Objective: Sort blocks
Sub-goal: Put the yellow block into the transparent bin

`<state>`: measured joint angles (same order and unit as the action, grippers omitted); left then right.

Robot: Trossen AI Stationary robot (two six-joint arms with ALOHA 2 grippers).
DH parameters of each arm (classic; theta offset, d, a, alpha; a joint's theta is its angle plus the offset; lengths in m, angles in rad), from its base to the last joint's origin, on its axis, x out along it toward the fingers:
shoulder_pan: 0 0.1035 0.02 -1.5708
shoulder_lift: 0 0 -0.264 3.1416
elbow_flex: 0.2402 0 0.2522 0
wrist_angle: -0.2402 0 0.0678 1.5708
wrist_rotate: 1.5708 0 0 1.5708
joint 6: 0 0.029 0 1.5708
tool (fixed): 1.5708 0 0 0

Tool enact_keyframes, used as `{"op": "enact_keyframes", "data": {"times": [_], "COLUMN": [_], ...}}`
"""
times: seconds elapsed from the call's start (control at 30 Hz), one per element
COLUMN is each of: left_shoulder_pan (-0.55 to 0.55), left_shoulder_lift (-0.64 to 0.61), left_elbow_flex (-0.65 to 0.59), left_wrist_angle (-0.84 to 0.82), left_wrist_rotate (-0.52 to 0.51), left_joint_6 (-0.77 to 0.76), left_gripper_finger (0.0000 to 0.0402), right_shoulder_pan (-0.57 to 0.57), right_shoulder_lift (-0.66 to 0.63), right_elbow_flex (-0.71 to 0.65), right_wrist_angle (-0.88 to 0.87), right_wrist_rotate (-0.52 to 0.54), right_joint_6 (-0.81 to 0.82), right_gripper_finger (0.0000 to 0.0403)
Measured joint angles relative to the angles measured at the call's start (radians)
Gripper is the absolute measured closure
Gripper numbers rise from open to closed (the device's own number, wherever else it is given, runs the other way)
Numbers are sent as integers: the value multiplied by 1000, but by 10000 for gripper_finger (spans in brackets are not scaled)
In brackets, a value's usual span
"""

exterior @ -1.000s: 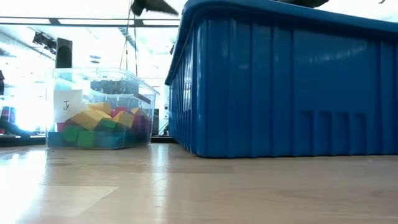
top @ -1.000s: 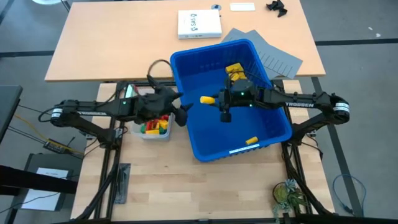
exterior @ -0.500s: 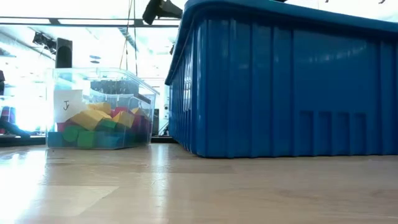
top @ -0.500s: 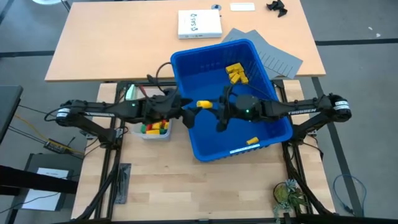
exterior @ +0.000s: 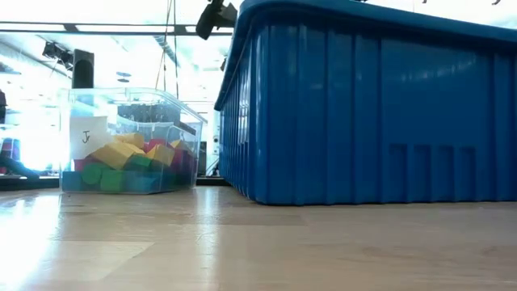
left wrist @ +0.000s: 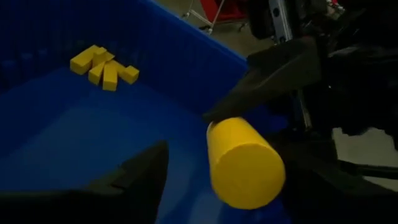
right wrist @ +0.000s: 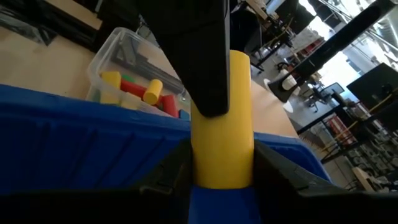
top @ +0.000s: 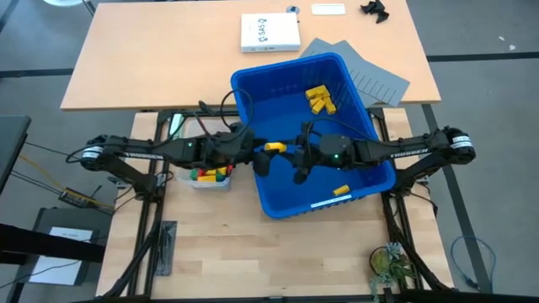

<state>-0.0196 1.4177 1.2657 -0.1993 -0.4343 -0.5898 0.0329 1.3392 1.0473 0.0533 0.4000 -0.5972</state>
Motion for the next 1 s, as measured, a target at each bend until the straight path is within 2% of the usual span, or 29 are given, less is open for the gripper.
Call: {"op": "enact_keyframes", "data": {"times": [0.2, 0.33, 0.47, 0.63, 0.77, 0.9, 1.0], "left_shoulder_pan": [0, 0, 0, 0, -2, -3, 0], "left_shoulder_lift": [0, 0, -3, -60, -129, -185, -191], "left_elbow_flex": [0, 0, 0, 0, 0, 0, 0], "left_wrist_angle": [25, 23, 18, -102, -300, -541, -730], "left_wrist_rotate": [2, 1, -3, -75, -196, -288, -323], "left_joint_6": [35, 64, 106, 116, 67, -56, -155], "left_gripper_finger": [207, 263, 263, 263, 263, 263, 263], "right_shoulder_pan": [-2, -2, -2, -2, -4, -5, -7], "right_shoulder_lift": [0, 0, 0, 0, 0, 0, 0], "right_elbow_flex": [0, 0, 0, 0, 0, 0, 0], "right_wrist_angle": [3, 7, 6, 5, -5, -3, -2], "right_wrist_rotate": [0, -3, -3, 28, 36, 42, 43], "right_joint_6": [1, 1, 2, 2, 3, 4, 5], "right_gripper_finger": [270, 211, 159, 129, 125, 130, 137]}}
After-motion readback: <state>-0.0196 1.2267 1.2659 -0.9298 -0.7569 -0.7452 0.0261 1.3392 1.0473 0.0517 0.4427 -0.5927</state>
